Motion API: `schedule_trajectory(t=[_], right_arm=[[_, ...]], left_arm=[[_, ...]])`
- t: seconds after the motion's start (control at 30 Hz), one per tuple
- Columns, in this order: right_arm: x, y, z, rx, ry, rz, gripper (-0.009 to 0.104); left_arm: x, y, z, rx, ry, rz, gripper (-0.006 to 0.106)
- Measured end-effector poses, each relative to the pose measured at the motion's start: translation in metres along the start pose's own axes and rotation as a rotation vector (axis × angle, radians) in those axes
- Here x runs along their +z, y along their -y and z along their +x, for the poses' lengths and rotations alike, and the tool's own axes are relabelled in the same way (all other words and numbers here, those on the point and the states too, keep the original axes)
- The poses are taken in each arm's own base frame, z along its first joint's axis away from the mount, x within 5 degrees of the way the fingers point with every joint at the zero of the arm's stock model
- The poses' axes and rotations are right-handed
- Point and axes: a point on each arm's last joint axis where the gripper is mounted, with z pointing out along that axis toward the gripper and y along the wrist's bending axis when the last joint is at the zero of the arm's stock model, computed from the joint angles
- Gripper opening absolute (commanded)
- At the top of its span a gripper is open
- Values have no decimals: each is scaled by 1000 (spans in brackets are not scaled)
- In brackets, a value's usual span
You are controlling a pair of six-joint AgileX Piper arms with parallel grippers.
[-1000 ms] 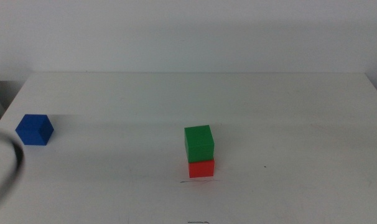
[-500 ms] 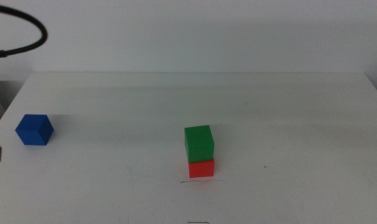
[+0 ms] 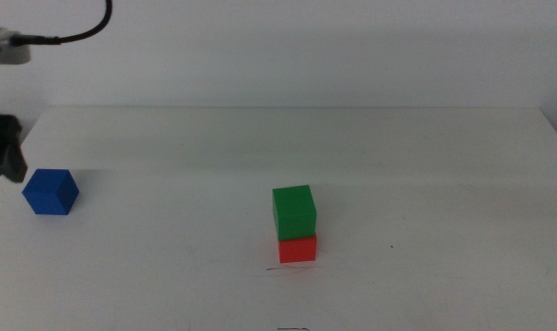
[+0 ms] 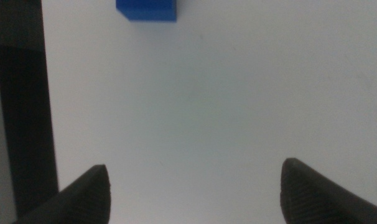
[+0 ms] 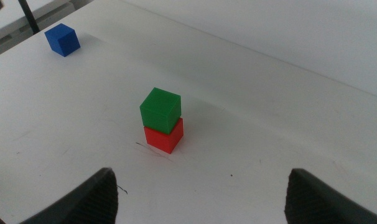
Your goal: Stack red cubes first, then green, then blue cubes in a specific spot.
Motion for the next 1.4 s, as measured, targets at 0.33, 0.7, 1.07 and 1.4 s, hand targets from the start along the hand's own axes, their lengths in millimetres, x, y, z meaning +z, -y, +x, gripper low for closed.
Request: schedule_trajectory(t=[0.33,0.7,1.07,1.4], right_arm=[[0,0,0,0,0,0,69],[0,0,0,0,0,0,69],[0,0,0,0,0,0,69],[0,0,0,0,0,0,69]], left_arm=[[55,-31,-78,101,-49,-7,93],[121,-56,-114,102,-94,34,93],[179,-57,-110,96,-199,101,93],[201,-57,-107,85,-236,125,64]])
